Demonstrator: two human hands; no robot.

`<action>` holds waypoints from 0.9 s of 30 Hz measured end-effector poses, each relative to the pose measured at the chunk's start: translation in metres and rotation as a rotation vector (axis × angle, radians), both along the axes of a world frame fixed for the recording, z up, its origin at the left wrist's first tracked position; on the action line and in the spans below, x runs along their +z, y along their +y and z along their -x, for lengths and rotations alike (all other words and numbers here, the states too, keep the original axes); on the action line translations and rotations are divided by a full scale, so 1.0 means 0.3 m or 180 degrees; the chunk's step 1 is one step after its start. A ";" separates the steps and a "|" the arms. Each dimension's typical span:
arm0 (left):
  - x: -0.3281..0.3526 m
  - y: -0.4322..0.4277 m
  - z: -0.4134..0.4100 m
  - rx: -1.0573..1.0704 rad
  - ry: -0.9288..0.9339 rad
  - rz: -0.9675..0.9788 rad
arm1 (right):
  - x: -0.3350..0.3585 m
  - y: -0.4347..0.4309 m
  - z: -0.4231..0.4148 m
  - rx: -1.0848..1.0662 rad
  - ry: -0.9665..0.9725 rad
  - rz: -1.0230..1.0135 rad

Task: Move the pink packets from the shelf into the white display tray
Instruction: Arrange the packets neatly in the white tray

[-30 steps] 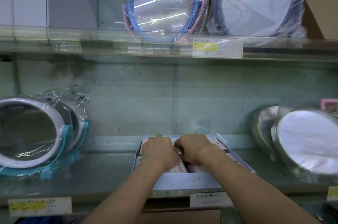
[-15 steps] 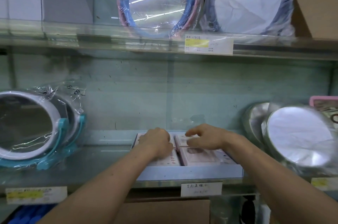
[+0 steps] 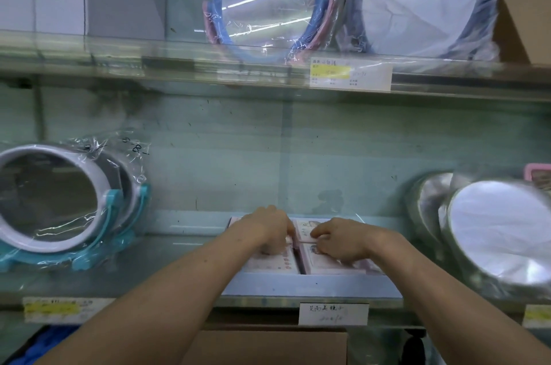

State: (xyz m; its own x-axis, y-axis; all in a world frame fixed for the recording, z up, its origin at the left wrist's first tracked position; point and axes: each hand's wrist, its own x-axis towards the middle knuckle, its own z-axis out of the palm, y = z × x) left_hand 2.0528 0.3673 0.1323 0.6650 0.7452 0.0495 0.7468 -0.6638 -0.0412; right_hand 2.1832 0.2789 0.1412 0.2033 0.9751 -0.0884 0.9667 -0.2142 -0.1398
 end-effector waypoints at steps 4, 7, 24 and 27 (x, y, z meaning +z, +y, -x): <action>0.037 -0.012 -0.046 0.0253 -0.0010 0.0108 | -0.019 0.008 -0.028 -0.0059 0.0107 -0.0314; 0.062 -0.022 -0.109 0.0530 0.0112 0.0378 | -0.032 0.028 -0.040 -0.0139 0.0031 -0.0464; 0.076 0.001 -0.172 0.0731 -0.0314 0.1223 | -0.018 0.000 -0.076 0.0014 0.0268 -0.0563; 0.069 0.004 -0.169 0.0680 -0.0164 0.1108 | -0.027 0.010 -0.076 0.0021 0.0184 -0.0597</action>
